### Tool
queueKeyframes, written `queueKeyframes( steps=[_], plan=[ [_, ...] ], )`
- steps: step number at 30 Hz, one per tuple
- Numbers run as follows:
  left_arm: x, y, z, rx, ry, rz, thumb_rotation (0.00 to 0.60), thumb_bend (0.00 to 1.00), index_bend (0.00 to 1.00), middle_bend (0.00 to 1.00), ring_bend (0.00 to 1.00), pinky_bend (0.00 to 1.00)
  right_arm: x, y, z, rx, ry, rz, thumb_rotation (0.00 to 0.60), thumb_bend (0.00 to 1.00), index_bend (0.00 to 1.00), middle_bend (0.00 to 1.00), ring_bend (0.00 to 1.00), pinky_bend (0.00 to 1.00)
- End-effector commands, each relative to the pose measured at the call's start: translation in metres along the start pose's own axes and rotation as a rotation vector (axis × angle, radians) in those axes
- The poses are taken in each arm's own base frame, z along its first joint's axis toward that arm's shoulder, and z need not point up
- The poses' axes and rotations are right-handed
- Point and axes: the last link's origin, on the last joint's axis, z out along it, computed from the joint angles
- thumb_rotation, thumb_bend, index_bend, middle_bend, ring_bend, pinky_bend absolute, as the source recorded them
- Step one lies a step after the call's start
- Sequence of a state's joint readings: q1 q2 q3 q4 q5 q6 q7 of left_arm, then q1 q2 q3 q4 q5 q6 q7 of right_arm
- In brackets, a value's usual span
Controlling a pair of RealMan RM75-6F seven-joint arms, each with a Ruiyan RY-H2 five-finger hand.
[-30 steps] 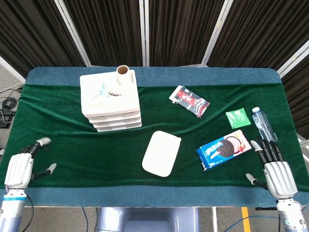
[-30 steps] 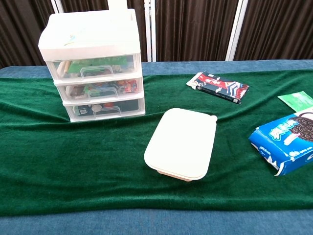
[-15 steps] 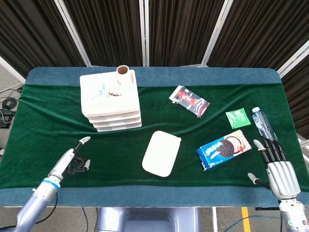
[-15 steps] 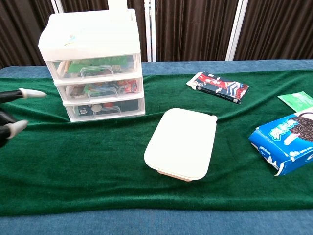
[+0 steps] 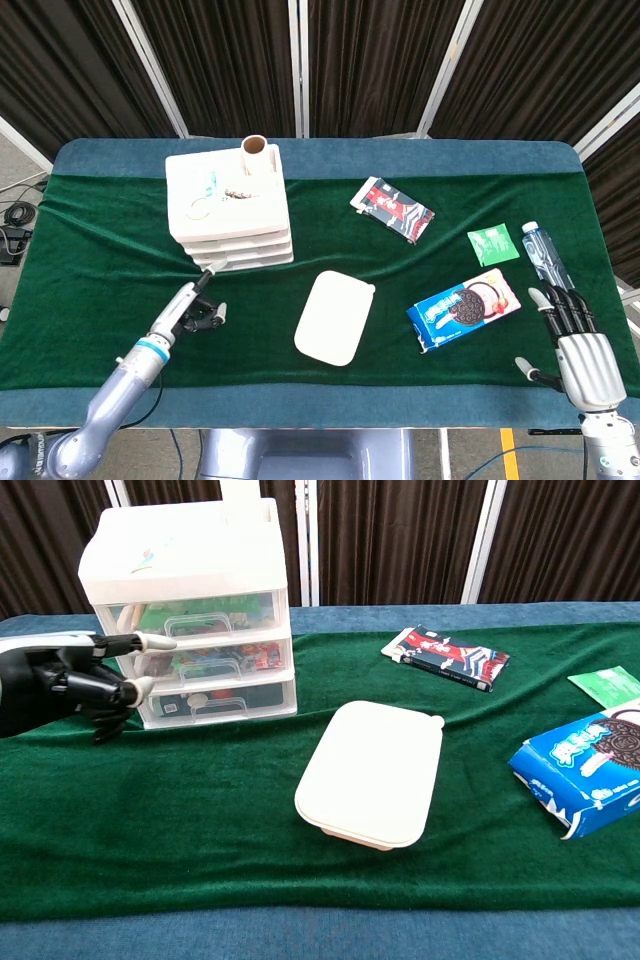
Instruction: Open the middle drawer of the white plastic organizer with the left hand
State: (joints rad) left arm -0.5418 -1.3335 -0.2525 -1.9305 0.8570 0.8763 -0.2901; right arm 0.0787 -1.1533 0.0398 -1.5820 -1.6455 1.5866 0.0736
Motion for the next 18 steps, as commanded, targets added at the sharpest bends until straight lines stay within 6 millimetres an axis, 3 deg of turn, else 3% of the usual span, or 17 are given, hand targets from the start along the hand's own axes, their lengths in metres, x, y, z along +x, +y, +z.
queueKeyframes(
  steps=[1,18],
  plan=[
    [-0.006,0.008,0.012,-0.002,0.011,-0.004,0.6,0.64,0.0,0.93,0.8,0.74,0.001,0.001,0.0,-0.001,0.002,0.003,0.6,0.04,0.0,0.0,0.0,0.0],
    [-0.015,0.02,0.037,0.011,0.057,-0.011,0.6,0.65,0.0,0.93,0.8,0.74,0.003,0.003,0.001,-0.001,0.003,0.015,0.6,0.04,0.0,0.0,0.0,0.0]
  ],
)
